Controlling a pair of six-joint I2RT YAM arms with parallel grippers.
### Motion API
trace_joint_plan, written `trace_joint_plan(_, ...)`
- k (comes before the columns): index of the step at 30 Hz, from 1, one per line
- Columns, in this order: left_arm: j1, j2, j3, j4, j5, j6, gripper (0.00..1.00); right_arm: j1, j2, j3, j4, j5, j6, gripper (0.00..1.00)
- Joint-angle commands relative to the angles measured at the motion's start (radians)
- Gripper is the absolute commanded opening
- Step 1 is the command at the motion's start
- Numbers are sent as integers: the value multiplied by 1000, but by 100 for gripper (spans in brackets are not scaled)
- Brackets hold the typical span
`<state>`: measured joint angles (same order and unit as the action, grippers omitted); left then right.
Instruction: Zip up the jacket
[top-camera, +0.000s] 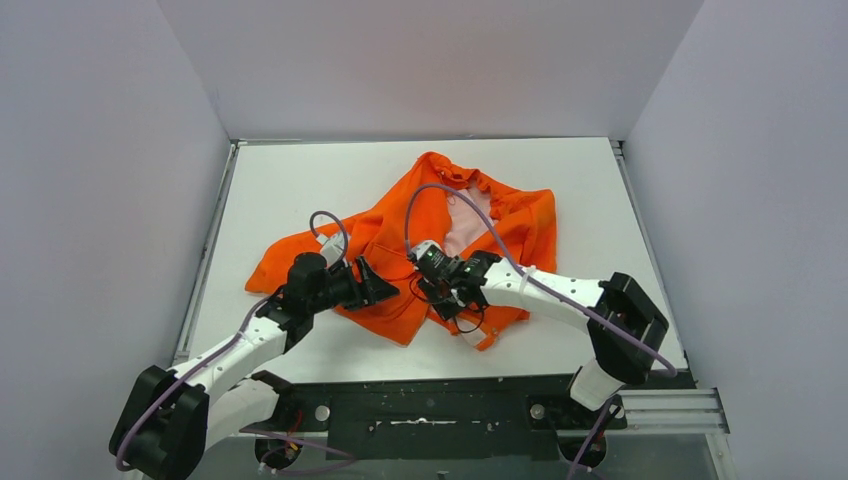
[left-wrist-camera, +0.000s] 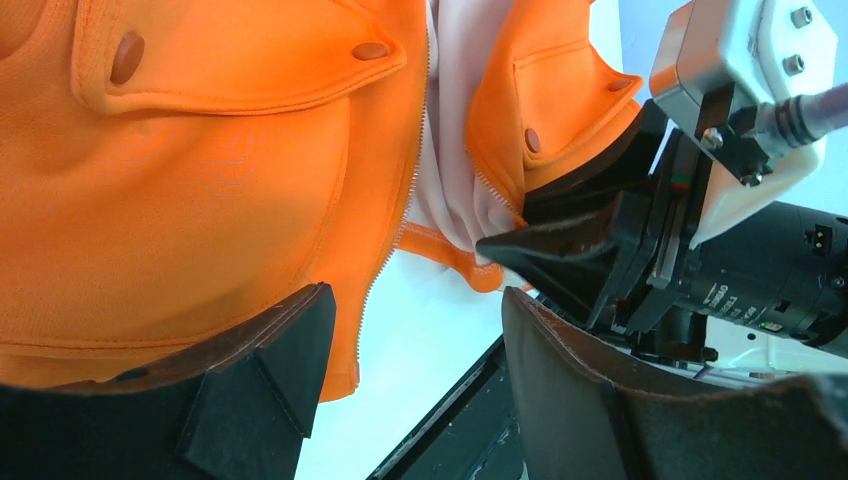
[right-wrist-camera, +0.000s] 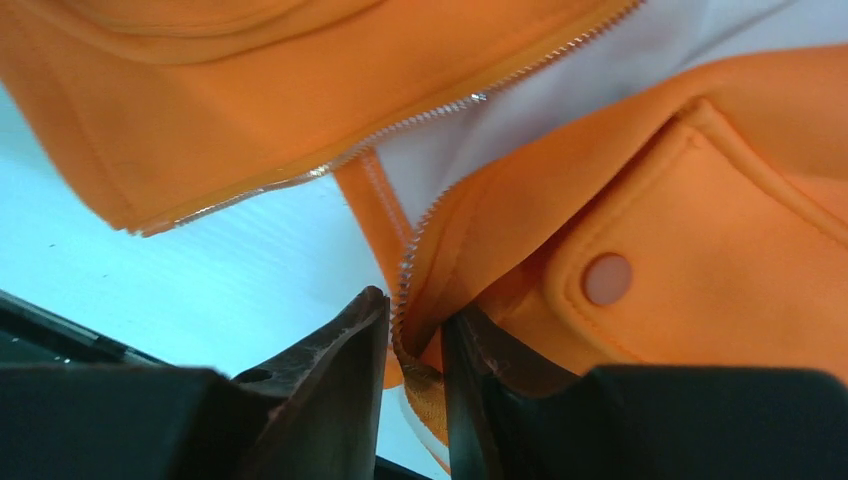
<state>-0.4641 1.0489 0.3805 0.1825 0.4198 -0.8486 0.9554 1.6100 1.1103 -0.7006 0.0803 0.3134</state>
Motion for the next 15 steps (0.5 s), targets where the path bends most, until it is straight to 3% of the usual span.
trace_joint_plan(1,-6,-30,57,2,-17,30,61,27,-44,42,49,-69,-13,30)
trace_joint_plan(5,-5,-30,66,-9,-21,40,61,29,-136,28,71,-69,1,51)
trace_joint_plan(9,-5,-26,72,-5,-27,41,61,27,-267,14,90,-1,32,57)
trace_joint_plan(15,-7,-16,78,-2,-23,45,61,-17,-443,-33,46,251,86,65)
